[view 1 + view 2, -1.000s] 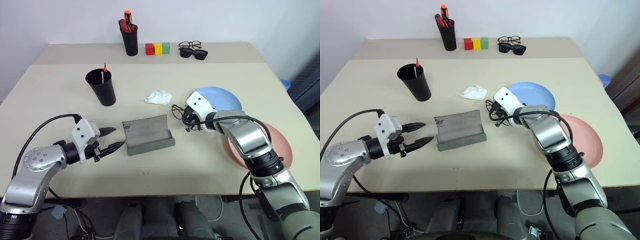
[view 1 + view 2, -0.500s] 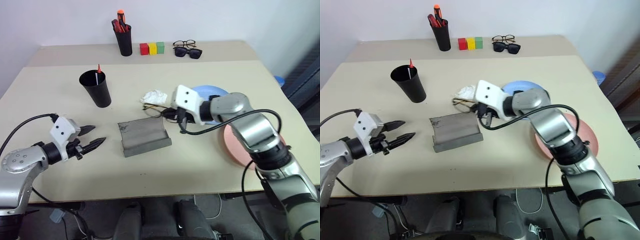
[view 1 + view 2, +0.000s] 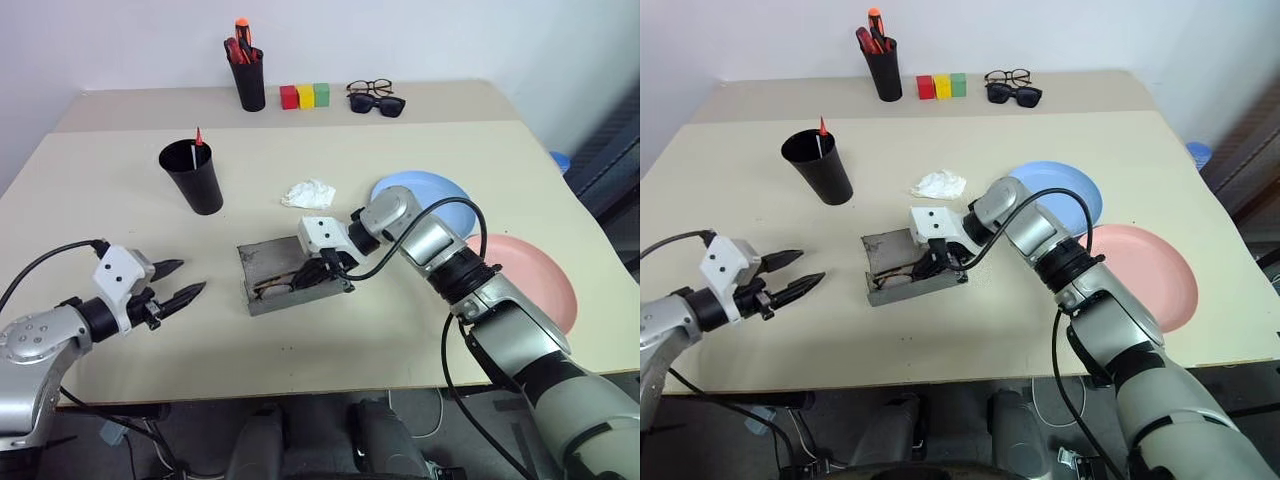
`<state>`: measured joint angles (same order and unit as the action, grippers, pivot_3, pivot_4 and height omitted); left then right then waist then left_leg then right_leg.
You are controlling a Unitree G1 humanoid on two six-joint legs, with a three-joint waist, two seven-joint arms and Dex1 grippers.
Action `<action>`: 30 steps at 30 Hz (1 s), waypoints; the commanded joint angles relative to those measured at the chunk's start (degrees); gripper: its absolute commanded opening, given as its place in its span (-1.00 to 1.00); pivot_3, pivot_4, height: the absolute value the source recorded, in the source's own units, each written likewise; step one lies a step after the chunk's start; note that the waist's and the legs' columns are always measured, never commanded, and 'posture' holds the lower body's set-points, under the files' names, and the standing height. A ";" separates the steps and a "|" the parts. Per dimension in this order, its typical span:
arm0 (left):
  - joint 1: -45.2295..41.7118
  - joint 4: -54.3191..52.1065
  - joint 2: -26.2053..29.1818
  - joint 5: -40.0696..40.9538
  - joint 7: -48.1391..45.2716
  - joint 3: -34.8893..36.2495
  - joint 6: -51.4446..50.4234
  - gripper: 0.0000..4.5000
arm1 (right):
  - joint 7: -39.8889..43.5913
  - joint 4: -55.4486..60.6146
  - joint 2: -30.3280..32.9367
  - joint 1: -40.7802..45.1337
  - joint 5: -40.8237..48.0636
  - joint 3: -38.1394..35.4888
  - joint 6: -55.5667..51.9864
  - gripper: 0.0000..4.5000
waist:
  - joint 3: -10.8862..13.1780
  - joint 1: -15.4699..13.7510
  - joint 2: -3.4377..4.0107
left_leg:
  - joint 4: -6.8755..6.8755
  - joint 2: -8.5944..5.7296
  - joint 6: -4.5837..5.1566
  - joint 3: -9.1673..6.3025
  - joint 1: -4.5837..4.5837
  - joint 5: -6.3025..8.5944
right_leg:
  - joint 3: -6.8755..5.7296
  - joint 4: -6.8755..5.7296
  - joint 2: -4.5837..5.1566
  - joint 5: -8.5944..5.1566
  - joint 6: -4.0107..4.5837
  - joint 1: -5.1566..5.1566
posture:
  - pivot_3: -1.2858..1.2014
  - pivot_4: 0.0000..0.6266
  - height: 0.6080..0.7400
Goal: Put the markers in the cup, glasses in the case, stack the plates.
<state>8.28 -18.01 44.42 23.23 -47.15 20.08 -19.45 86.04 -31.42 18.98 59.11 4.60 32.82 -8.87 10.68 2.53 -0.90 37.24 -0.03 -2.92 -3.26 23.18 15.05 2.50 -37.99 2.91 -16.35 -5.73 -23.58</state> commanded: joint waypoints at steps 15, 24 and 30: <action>-19.28 5.14 -3.24 3.39 7.01 -4.29 -11.38 -0.98 | -9.88 9.28 0.90 1.41 0.41 -14.48 0.04 0.29 | -0.01 -0.72 -0.01 | 0.01 -0.12 -0.06 -0.10 0.09 -0.03 | -0.05 -0.04 0.09 0.01 -0.01 -0.06 | 0.03 -0.52 1.00; -48.41 26.25 -16.66 2.75 16.95 -12.66 -28.31 -0.98 | -22.34 52.26 11.15 -24.07 2.90 -20.95 -18.92 0.29 | 0.00 -1.44 -0.07 | 0.34 -0.23 -0.03 -0.10 0.27 -0.02 | -0.07 -0.13 0.01 0.02 -0.04 -0.08 | 0.03 -0.52 1.00; -57.66 39.31 -16.08 0.38 8.05 -23.49 -39.36 -0.98 | -31.11 62.96 12.27 -30.72 4.48 -23.77 -30.07 0.29 | -0.02 -0.01 -0.06 | 0.32 -0.15 -0.03 -0.13 0.17 -0.02 | -0.02 -0.20 -0.20 0.00 -0.02 -0.06 | 0.03 -0.52 1.00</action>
<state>-48.09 20.47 27.61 23.38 -36.31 -2.30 -57.02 57.17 28.49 30.94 27.95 8.22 11.31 -37.22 10.67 2.52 -0.96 37.57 -0.17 -2.96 -3.36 23.35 15.03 2.50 -38.18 2.72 -16.35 -5.75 -23.65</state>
